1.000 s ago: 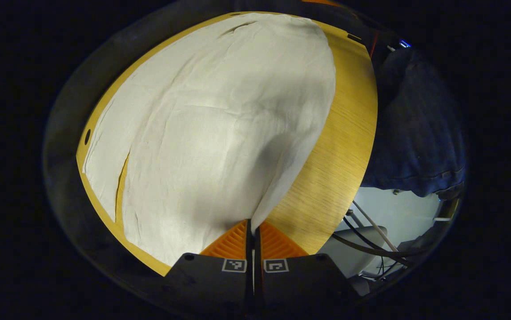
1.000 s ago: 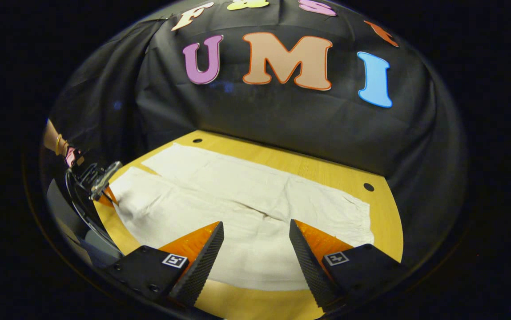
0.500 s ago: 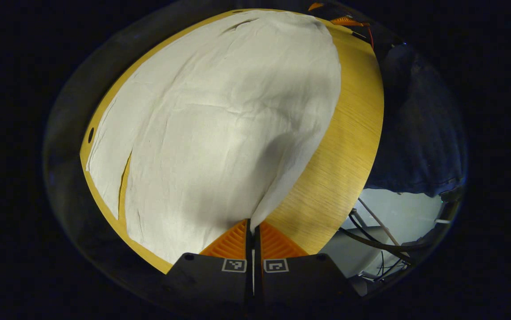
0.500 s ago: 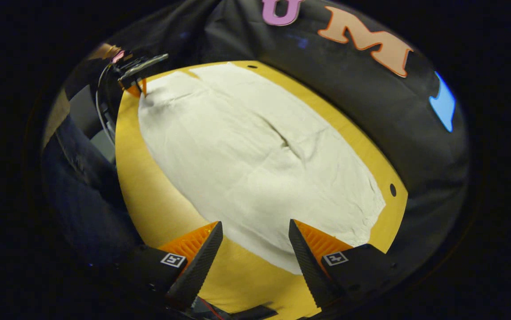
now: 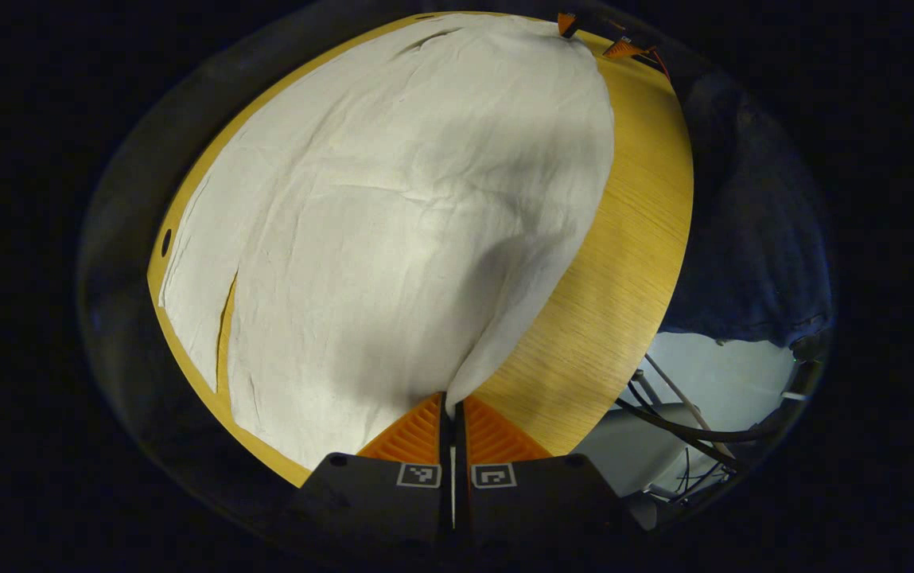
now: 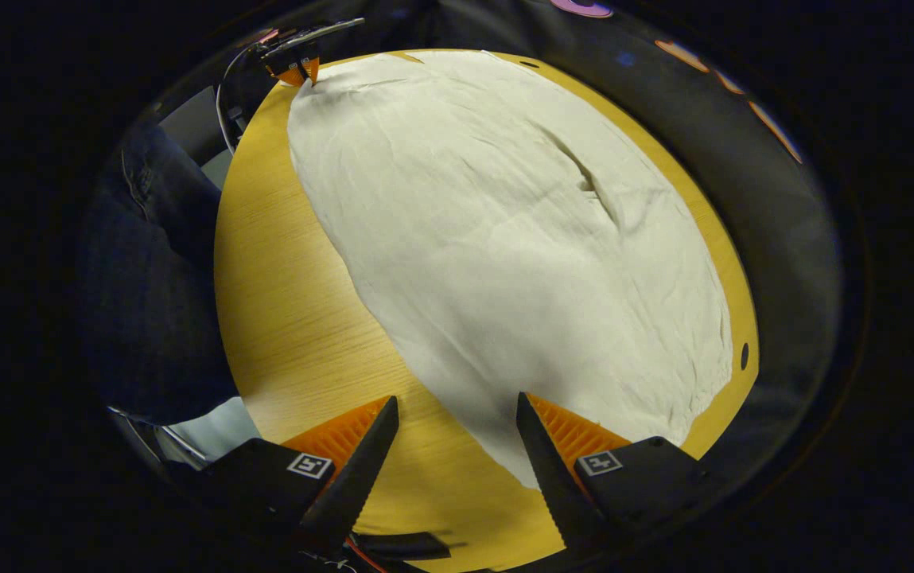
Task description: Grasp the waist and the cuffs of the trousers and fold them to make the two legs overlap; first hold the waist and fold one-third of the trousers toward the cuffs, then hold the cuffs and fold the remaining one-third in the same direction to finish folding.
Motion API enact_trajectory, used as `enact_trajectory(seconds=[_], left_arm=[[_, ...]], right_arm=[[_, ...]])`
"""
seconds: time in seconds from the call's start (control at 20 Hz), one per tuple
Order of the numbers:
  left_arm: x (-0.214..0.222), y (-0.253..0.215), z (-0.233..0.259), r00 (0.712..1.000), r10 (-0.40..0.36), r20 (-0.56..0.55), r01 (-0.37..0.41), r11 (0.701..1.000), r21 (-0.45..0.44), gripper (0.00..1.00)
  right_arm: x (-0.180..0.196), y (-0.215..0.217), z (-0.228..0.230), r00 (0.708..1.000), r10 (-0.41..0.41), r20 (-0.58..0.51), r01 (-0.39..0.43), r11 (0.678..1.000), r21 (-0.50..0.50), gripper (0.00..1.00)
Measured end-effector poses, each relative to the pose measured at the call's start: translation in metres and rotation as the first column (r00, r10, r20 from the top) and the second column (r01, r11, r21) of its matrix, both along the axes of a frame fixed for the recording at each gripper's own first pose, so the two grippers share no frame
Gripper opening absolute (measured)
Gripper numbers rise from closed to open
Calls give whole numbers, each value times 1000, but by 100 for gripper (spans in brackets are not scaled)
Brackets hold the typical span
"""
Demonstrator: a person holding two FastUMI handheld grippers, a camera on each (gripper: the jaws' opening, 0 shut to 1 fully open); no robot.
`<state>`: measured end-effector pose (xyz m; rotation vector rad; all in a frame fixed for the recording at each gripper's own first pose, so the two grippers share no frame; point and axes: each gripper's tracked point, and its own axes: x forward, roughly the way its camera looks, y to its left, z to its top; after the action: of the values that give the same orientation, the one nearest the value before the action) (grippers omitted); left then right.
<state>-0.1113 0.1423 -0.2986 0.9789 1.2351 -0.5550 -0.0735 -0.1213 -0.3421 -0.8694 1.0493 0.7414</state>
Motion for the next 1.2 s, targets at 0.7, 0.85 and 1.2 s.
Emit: enact_trajectory(seconds=[0.7,0.85,1.2], left_arm=[[3,-3,-1,1000,4,-9,-4,1000,15,0],[2,-3,-1,1000,-16,-13,16,1000,16,0],[4,-1,-2,1000,-6,19,6,1000,0,0]], right_arm=[[-18,0,-6,996,12,-93,-20,996,-85,28],[-17,1,-2,997,37,-73,-44,995,-91,12],[-16,-2,-5,997,-3,-74,-4,996,-91,6]])
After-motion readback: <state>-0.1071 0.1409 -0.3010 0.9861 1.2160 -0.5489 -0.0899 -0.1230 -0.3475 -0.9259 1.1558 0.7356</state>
